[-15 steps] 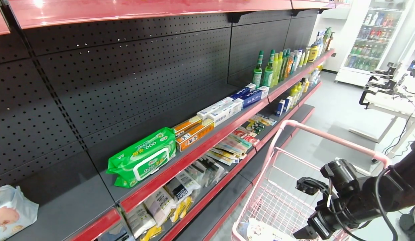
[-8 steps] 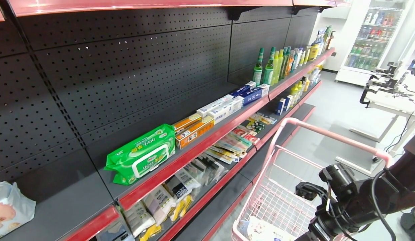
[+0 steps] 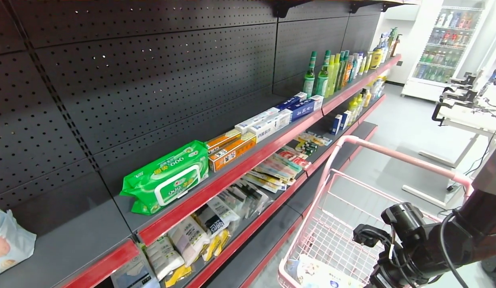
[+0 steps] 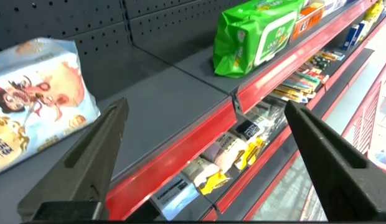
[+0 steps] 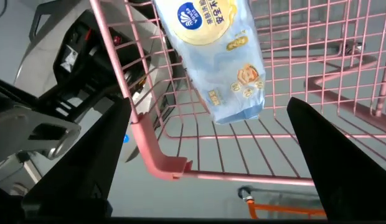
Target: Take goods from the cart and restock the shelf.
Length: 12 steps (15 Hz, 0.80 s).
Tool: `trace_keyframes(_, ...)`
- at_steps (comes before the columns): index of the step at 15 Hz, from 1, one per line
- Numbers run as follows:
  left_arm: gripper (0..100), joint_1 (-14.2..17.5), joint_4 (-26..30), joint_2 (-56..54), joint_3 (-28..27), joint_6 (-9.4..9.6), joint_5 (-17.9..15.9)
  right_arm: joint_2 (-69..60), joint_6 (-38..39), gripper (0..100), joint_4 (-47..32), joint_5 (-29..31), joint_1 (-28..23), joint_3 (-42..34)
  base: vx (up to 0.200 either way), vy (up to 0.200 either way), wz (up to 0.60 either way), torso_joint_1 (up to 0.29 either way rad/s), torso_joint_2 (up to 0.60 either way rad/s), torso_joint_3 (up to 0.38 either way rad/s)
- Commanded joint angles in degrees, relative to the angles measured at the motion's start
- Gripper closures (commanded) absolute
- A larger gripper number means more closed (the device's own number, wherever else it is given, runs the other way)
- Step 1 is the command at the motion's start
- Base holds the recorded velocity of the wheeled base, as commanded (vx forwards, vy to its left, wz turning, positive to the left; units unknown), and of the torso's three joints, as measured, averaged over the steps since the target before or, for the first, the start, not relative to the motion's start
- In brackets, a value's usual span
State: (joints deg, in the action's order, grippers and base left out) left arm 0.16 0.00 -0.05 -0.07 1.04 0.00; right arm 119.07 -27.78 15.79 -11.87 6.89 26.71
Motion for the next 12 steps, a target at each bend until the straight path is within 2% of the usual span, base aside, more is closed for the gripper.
trace_keyframes(1, 0, 0.02, 0.0, 0.05, -0.01, 0.02, 0.0, 0.55, -0.25, 0, 0.03, 0.01, -0.3, -0.34, 0.0, 0.0, 0.0, -0.159, 0.34, 0.193)
trace_keyframes(12, 0, 0.02, -0.09, 0.05, -0.01, 0.19, 0.0, -0.33, -4.3, 0, 0.03, -0.34, -0.21, -1.66, 0.0, 0.0, 0.0, -0.147, 0.34, 0.192)
